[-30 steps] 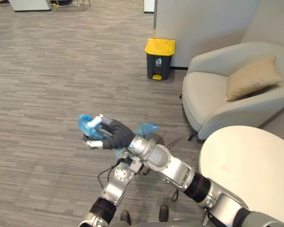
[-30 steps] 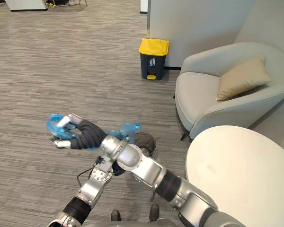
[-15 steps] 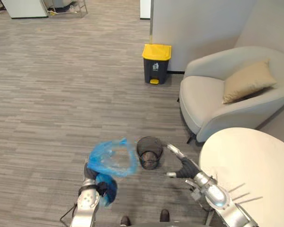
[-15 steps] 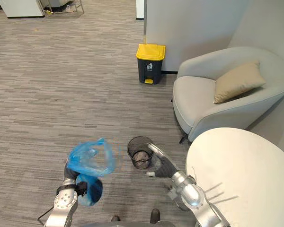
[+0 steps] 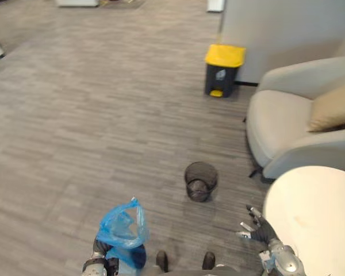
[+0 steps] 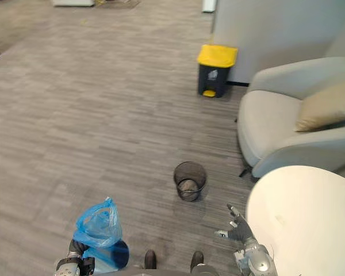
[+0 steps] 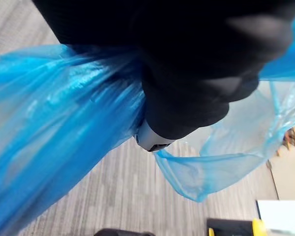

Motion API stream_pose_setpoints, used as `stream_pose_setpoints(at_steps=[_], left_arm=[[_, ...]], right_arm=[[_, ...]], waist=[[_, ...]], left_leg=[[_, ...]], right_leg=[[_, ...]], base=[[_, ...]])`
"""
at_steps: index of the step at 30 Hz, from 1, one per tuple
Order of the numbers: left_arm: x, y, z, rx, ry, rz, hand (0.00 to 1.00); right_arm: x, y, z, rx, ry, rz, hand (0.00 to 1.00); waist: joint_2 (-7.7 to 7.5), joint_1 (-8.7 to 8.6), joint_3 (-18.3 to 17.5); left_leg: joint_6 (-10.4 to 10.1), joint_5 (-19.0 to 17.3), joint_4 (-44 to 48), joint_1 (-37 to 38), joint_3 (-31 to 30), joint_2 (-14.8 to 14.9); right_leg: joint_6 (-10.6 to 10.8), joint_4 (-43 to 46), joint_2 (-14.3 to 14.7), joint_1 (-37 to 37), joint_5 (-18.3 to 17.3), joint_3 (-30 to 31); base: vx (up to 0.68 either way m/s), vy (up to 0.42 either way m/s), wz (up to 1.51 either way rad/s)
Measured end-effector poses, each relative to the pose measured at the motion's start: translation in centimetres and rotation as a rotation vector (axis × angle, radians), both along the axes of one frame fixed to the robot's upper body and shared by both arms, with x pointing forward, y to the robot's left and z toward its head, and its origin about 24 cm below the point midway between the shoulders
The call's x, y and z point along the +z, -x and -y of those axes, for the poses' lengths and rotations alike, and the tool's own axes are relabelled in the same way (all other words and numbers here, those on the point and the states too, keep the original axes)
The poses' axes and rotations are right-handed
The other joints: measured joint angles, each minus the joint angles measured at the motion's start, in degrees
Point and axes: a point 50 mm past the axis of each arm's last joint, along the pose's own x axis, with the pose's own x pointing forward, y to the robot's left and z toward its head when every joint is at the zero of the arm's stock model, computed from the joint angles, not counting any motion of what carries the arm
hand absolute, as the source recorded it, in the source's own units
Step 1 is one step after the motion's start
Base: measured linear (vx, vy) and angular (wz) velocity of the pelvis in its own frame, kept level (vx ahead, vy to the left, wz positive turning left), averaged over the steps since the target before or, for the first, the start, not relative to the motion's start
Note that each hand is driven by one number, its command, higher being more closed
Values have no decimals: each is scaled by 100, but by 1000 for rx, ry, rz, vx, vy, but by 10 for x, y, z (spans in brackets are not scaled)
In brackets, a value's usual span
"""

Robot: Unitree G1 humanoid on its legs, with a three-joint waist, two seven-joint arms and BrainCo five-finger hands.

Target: Gather rubbish on tea table into small bin, then transfer packed bag to large trash can.

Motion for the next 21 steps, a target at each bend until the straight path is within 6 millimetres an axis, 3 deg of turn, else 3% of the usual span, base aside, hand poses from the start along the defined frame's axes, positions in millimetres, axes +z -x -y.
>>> stream_pose_setpoints(at_steps=[1,3,5,6,8,9,10,11,12,13,17,19,21], left_arm=[[0,-3,2,-5,8,7,100],[1,-4,2,-9,11,9,100],[0,-3,1,-8,10,4,100],[-1,-1,1,-8,12,-4,100],[-2,1,1,-10,11,-9,100],[-1,0,-1,-14,6,-10,100],[-1,0,-1,-17,5,-14,100],[1,-3,-1,-25,0,-5,100],[5,-8,-5,-36,-20,11,100],[7,-9,-8,-43,-32,13,100],[10,-12,-15,-54,-62,17,100],[14,-21,-15,-59,-65,41,100],[16,-27,-16,-64,-70,56,100]], right_arm=[[2,-3,1,-21,7,16,0],[5,-10,0,-25,26,38,0],[6,-16,-4,-13,36,51,0],[6,-18,-8,-8,35,57,0],[7,-22,-14,6,34,64,0],[6,-23,-17,5,22,65,0],[5,-22,-18,4,19,63,0],[3,-21,-20,10,17,51,0],[0,-21,-24,19,10,36,0],[-1,-22,-26,26,7,31,0],[-9,-20,-28,22,-3,-7,0],[-18,-17,-26,9,0,-61,0],[-23,-9,-22,-10,2,-95,0]], waist=[[-16,59,48],[63,60,98],[38,134,123],[-28,222,148],[-153,229,237],[-264,214,309],[-291,206,337],[-300,155,379],[-303,83,464],[-284,71,521],[-371,27,578],[-349,-72,593],[-416,-127,566]], left_leg=[[56,-35,103,-64,849,238],[68,-38,336,-185,1422,508],[76,11,564,-263,1334,478],[119,-103,642,-252,1300,392],[210,-393,867,-248,1245,251],[251,-579,1025,-214,1159,99],[284,-660,1095,-201,1117,47],[350,-789,1197,-175,982,-5],[366,-901,1240,-80,861,-4],[363,-943,1236,7,845,1],[216,-1280,1211,457,889,88],[-88,-1431,1186,717,877,246],[-302,-1555,1197,906,848,269]], right_leg=[[-11,58,-117,-9,-26,-245],[116,286,-233,33,-154,-565],[233,414,-334,125,-255,-738],[299,558,-451,157,-374,-769],[430,1162,-804,79,-708,-790],[334,1864,-1146,-53,-975,-702],[167,2305,-1291,-198,-1052,-533],[-73,3187,-1437,-644,-1098,113],[62,3663,-1298,-913,-1314,765],[79,3766,-1231,-1006,-1418,914],[3,3251,-894,-1703,-1477,915],[74,2150,-569,-1972,-1047,791],[-25,1790,-523,-2081,-767,869]], base=[[77,101,100],[80,136,101],[97,125,66],[151,174,39],[155,215,30],[126,165,34],[135,124,40],[157,82,48],[173,54,45],[203,-1,22],[259,-59,-6],[340,-112,6],[446,-188,24]])
